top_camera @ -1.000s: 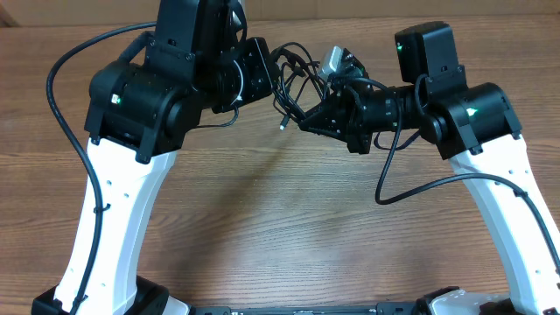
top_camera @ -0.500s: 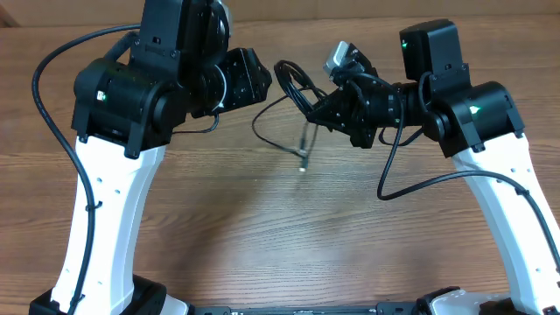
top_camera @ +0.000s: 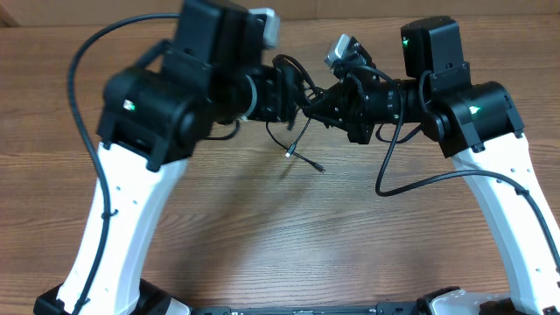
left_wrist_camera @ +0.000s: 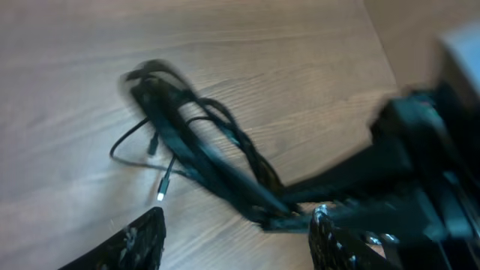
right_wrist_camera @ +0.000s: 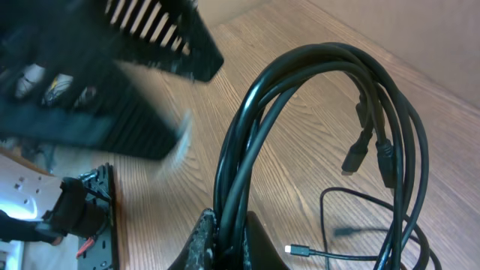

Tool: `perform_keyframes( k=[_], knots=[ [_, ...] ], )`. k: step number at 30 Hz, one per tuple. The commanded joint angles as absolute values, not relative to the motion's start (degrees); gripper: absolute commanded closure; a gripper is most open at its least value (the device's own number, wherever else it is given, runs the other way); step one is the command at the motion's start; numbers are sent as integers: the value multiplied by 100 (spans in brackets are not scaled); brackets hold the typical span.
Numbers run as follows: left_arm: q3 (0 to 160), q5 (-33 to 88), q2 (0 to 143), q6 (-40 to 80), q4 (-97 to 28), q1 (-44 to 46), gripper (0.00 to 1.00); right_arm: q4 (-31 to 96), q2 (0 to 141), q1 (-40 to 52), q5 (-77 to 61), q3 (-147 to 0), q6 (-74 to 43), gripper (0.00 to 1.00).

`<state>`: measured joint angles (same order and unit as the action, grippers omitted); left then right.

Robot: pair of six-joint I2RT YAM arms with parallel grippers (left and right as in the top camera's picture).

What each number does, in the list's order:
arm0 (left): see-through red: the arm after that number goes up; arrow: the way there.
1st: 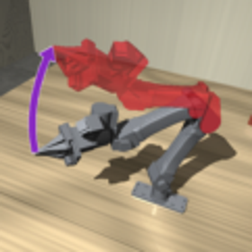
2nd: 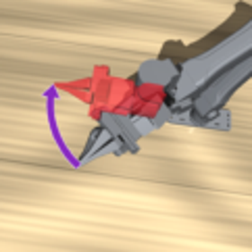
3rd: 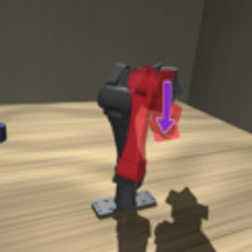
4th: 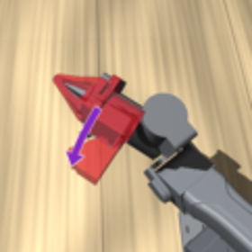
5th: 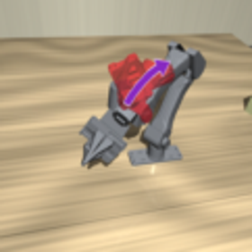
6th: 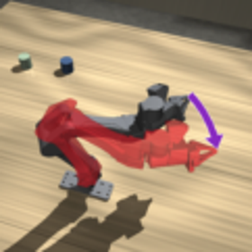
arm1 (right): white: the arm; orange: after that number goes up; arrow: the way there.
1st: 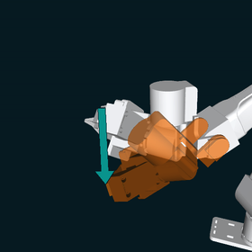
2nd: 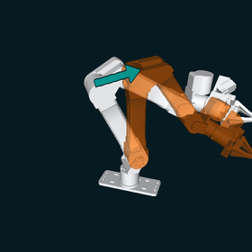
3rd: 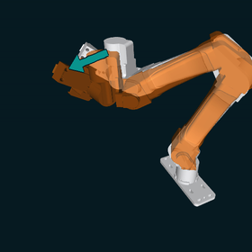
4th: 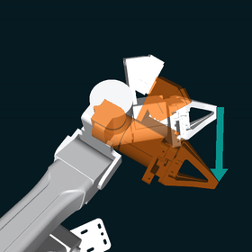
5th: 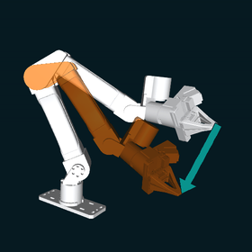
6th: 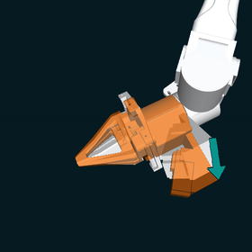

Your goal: Untangle cables

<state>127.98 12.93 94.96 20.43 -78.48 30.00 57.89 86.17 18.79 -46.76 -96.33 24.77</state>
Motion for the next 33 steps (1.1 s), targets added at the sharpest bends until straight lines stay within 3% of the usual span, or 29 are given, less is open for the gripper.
perform_keyframes(
  k=[1, 9, 15, 19, 28, 33],
  knots=[
    [12914, 679, 9489, 1282, -7789, 3312, 41, 5765, 8584, 1868, -4849, -9677, 2235, 96],
    [12914, 311, 9515, 1828, -7778, 3297, 50, 6025, 8584, 1872, -4873, -9677, 2488, 96],
    [12914, 193, 9515, 2104, -7778, 3179, 41, 6311, 8584, 2032, -4869, -9677, 2923, 96],
    [12914, 191, 9515, 2279, -7832, 3186, 42, 6313, 8584, 2032, -4869, -9677, 2926, 96],
    [12914, 69, 9524, 3968, -8206, 3148, 50, 6309, 8584, 2327, -4331, -9677, 3033, 96],
    [12910, -187, 9607, 4121, -8418, 3151, 50, 6243, 8584, 2477, -4355, -9677, 3033, 96]
  ],
)
